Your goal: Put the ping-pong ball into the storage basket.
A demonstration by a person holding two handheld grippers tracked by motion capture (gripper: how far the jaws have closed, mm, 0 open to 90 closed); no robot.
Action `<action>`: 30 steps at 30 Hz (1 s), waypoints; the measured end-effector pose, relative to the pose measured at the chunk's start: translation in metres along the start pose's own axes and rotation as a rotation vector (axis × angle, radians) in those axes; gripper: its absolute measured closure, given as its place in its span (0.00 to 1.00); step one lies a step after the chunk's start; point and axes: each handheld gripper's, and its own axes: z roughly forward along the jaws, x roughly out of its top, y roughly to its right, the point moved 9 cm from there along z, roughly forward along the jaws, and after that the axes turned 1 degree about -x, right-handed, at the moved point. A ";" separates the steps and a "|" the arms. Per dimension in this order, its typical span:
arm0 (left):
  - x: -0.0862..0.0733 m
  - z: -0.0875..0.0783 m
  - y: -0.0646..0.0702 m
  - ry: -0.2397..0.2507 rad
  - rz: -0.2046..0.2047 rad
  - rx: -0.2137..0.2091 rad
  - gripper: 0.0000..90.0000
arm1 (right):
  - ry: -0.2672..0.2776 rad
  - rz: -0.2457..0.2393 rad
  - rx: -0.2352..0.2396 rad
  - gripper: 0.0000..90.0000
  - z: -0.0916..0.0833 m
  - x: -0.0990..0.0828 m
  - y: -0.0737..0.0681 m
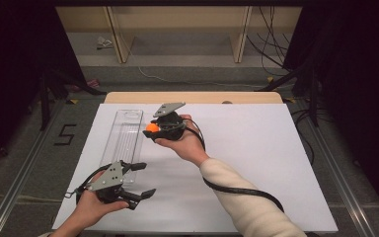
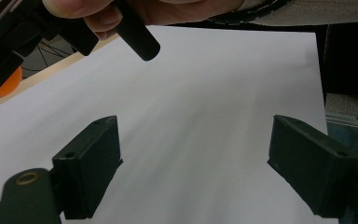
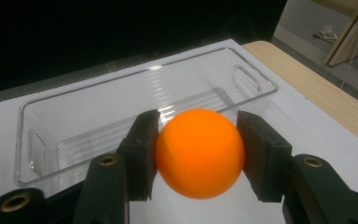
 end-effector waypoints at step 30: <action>0.000 0.000 0.001 0.000 -0.002 -0.001 0.18 | -0.006 -0.018 0.017 0.57 0.011 0.012 -0.007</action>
